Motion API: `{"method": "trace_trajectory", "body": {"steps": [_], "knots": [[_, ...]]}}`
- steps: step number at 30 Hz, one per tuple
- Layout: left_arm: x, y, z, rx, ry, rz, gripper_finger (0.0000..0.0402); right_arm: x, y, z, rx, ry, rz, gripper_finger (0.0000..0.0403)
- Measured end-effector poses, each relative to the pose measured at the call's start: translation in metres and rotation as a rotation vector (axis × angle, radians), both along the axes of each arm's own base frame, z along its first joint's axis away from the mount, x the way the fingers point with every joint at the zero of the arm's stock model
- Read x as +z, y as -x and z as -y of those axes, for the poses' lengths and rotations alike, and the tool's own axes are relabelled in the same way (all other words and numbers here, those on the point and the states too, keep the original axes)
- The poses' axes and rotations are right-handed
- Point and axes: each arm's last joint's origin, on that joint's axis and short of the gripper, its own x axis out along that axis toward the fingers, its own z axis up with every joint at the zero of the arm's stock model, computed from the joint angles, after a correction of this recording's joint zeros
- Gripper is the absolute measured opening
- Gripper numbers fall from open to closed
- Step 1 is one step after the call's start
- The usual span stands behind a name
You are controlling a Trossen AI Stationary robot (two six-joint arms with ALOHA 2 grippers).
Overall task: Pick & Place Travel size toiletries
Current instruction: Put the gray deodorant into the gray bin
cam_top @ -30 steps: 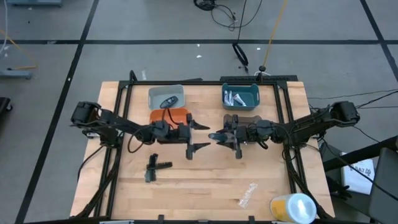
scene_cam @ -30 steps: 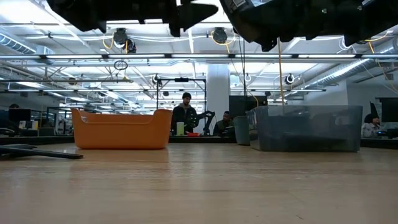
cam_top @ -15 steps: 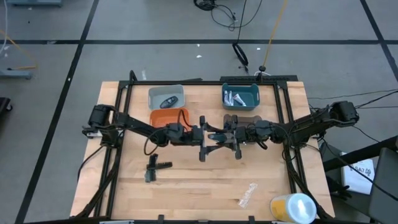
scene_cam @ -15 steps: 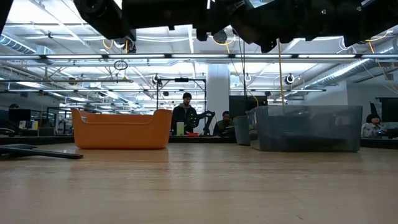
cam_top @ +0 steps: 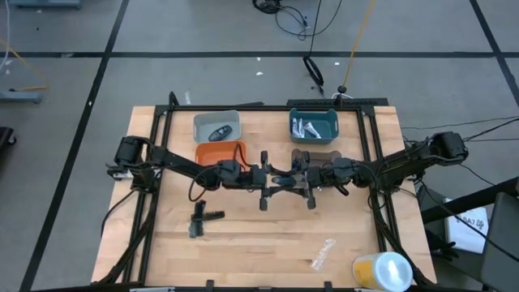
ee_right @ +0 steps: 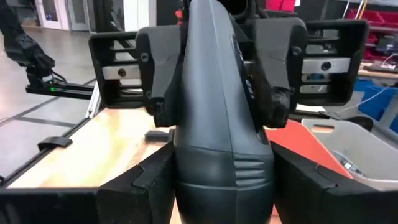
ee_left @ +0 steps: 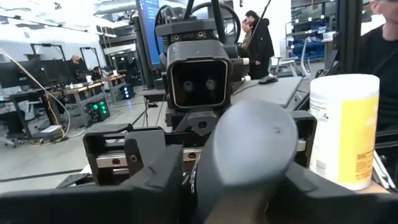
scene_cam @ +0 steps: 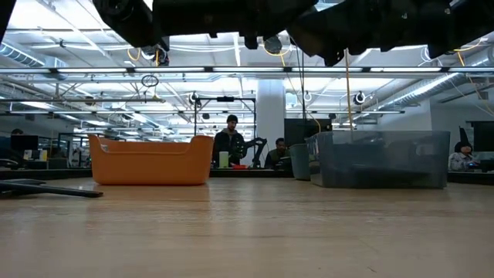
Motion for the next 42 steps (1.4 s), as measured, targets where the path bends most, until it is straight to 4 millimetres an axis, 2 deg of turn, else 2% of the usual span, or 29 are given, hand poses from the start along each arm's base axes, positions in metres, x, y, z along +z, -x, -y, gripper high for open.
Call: {"method": "trace_trajectory", "body": {"steps": [5, 9, 15, 18, 21, 28, 31, 37, 40, 42], "knots": [[0.0, 0.001, 0.004, -0.005, -0.041, -0.004, 0.0143, -0.002, 0.0, 0.0, -0.003, -0.021, -0.024, 0.0224], [0.012, 0.01, 0.004, -0.004, -0.089, -0.082, 0.0143, -0.006, 0.002, 0.0, -0.011, -0.013, -0.079, 0.0244], [0.053, 0.043, -0.001, 0.063, -0.095, -0.191, 0.0143, 0.002, 0.009, 0.002, -0.024, -0.013, -0.078, 0.0251], [0.071, 0.06, -0.004, 0.107, -0.124, -0.205, 0.0143, 0.002, 0.015, 0.003, -0.019, -0.005, -0.13, 0.0247], [0.081, 0.081, -0.007, 0.138, -0.126, -0.21, 0.0143, 0.004, 0.022, 0.004, -0.02, -0.006, -0.169, 0.0242], [0.06, 0.128, -0.018, 0.253, -0.068, -0.2, 0.0143, 0.012, 0.038, 0.006, -0.02, -0.064, -0.209, 0.0239], [0.048, 0.149, -0.022, 0.291, -0.036, -0.187, 0.0143, 0.009, 0.048, 0.007, -0.019, -0.052, -0.218, 0.0239], [0.036, 0.173, -0.027, 0.348, 0.02, -0.15, 0.0143, -0.025, 0.08, 0.014, 0.006, 0.043, -0.094, 0.0238], [0.035, 0.178, -0.03, 0.375, 0.024, -0.138, 0.0143, -0.036, 0.093, 0.022, -0.046, -0.03, 0.011, 0.0238], [0.032, 0.18, -0.032, 0.39, 0.022, -0.147, 0.0143, -0.047, 0.1, 0.027, -0.068, -0.102, 0.018, 0.0238]]}}
